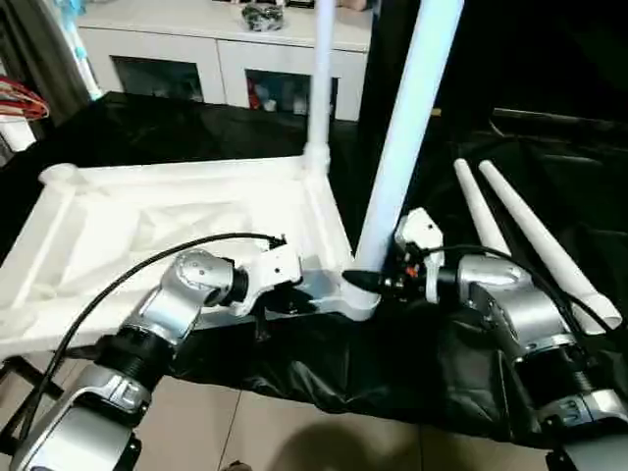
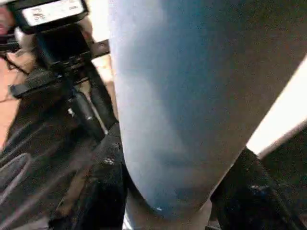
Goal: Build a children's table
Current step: Insert table leg to table base
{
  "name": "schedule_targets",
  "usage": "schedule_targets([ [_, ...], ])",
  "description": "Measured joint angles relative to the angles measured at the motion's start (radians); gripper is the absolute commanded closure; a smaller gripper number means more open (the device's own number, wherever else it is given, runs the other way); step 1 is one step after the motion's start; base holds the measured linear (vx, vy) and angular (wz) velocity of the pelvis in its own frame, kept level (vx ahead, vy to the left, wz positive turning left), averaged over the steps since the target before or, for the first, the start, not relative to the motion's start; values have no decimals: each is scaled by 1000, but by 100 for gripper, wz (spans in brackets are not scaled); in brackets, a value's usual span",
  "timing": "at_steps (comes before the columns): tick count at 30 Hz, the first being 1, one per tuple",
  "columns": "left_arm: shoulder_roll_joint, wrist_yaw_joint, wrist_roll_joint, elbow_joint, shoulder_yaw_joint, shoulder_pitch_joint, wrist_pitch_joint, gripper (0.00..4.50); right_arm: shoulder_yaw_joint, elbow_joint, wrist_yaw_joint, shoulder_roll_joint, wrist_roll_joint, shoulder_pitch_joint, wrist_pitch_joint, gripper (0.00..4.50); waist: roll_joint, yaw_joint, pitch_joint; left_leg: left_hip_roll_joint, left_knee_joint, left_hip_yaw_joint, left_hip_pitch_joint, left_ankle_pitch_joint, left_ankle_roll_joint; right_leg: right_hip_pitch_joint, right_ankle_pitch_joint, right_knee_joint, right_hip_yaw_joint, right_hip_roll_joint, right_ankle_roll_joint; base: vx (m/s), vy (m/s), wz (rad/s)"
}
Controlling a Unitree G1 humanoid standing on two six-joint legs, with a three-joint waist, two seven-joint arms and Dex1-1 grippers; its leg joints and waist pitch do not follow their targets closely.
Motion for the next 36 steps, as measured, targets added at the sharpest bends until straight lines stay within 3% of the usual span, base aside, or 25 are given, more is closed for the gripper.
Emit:
schedule_targets([
  [8, 2, -14, 2, 22, -3, -20, 14, 450, 2, 59, 18, 21, 2, -27, -31, 262, -2, -1, -1, 0, 0, 0, 1, 0, 0, 0, 0, 0, 0, 0, 0, 0, 0, 0],
  [16, -60, 151, 25, 68, 31, -61, 124, 450, -45, 293, -252, 134, -38, -154, -85, 262, -15, -32, 6, 0, 0, -1, 4, 0, 0, -2, -1, -1, -1, -1, 1, 0, 0, 0],
  [19, -133, 282, 39, 108, 58, -98, 206, 450, -85, 432, -420, 194, -48, -241, -96, 262, -17, -38, 8, -1, 1, -1, 4, 0, 0, -3, 0, -1, -1, -1, 0, 0, 0, 0],
  [21, -177, 379, 49, 120, 73, -119, 264, 450, -95, 494, -527, 218, -68, -286, -106, 262, -18, -36, 8, -1, 1, -1, 2, 0, 0, -5, 1, -1, -1, -1, -1, 0, 0, 0],
  [27, -239, 494, 48, 125, 87, -144, 329, 450, -137, 563, -654, 247, -70, -333, -127, 262, -17, -27, 8, -1, -2, 0, -3, -1, 0, -8, 4, -1, -1, -1, -5, 36, -2, 1],
  [36, -246, 509, 48, 126, 101, -144, 340, 450, -160, 629, -680, 274, -70, -361, -162, 262, -16, -28, 8, 0, -4, -1, -3, 0, -1, -8, 3, -1, -2, 0, -6, 6, -1, 0],
])
